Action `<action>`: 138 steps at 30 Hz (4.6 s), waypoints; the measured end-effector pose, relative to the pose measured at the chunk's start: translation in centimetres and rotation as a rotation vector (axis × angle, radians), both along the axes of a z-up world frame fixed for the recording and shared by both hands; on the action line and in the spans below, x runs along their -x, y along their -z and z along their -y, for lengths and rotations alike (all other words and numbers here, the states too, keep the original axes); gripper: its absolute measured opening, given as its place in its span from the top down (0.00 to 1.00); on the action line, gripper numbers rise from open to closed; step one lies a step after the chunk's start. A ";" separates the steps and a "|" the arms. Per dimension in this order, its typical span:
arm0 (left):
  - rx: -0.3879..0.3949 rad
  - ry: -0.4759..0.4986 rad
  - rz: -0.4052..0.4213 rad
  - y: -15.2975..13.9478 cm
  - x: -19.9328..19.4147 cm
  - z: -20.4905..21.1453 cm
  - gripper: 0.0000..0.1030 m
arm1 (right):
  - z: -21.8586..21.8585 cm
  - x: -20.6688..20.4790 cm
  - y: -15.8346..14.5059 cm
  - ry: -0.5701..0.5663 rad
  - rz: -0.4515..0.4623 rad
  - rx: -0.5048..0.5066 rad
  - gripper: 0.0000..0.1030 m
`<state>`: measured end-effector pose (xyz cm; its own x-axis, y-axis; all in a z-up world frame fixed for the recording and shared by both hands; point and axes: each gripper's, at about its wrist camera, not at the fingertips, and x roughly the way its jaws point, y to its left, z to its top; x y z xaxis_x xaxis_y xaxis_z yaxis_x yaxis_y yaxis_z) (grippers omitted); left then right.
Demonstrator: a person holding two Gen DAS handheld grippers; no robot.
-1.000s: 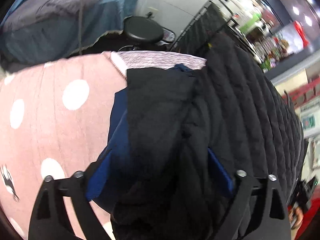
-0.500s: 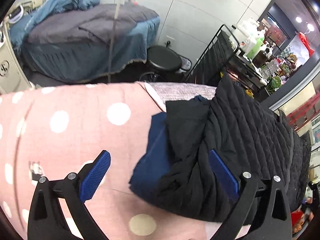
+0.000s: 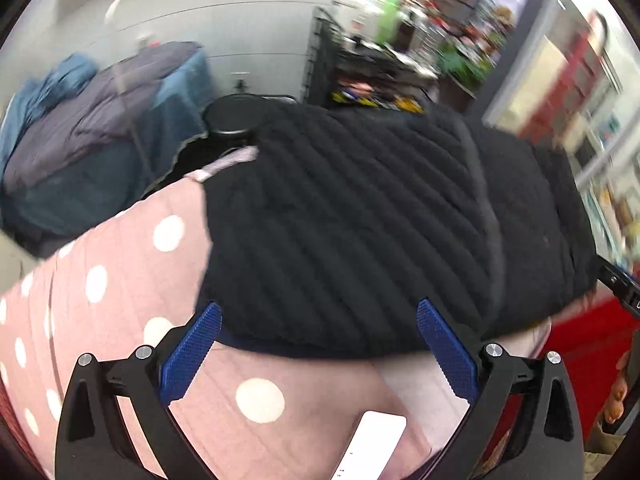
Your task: Fold large clothes
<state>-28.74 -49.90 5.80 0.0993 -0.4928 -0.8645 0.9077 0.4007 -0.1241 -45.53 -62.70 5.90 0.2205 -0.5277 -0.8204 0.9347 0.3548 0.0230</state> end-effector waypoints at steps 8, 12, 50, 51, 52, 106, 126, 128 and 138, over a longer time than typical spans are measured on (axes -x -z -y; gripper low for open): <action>-0.063 0.066 0.166 0.1 4.9 -0.1 0.06 | -3.9 -1.9 0.6 -0.072 -0.044 -0.040 0.07; -0.054 0.080 0.135 -0.4 5.3 -0.5 0.06 | -4.4 -1.7 0.5 -0.056 -0.046 -0.046 0.07; -0.124 0.076 0.156 -0.2 5.2 0.8 0.06 | -4.1 -3.9 0.7 -0.111 -0.135 -0.051 0.07; -0.125 0.076 0.155 -0.1 5.2 0.8 0.06 | -4.1 -4.0 0.8 -0.113 -0.136 -0.052 0.07; -0.125 0.076 0.152 0.0 5.2 0.8 0.06 | -4.1 -4.0 0.8 -0.115 -0.137 -0.052 0.07; -0.118 0.091 0.130 0.1 5.2 1.2 0.06 | -3.3 -5.3 1.9 -0.150 -0.151 -0.077 0.07; -0.141 0.084 0.120 0.4 4.9 1.6 0.06 | -2.9 -5.5 2.0 -0.154 -0.150 -0.077 0.07; -0.146 0.085 0.120 0.5 4.9 1.7 0.06 | -2.8 -5.5 2.0 -0.154 -0.151 -0.078 0.07; -0.119 0.099 0.140 0.4 5.2 1.6 0.06 | -2.3 -5.9 2.2 -0.161 -0.156 -0.083 0.07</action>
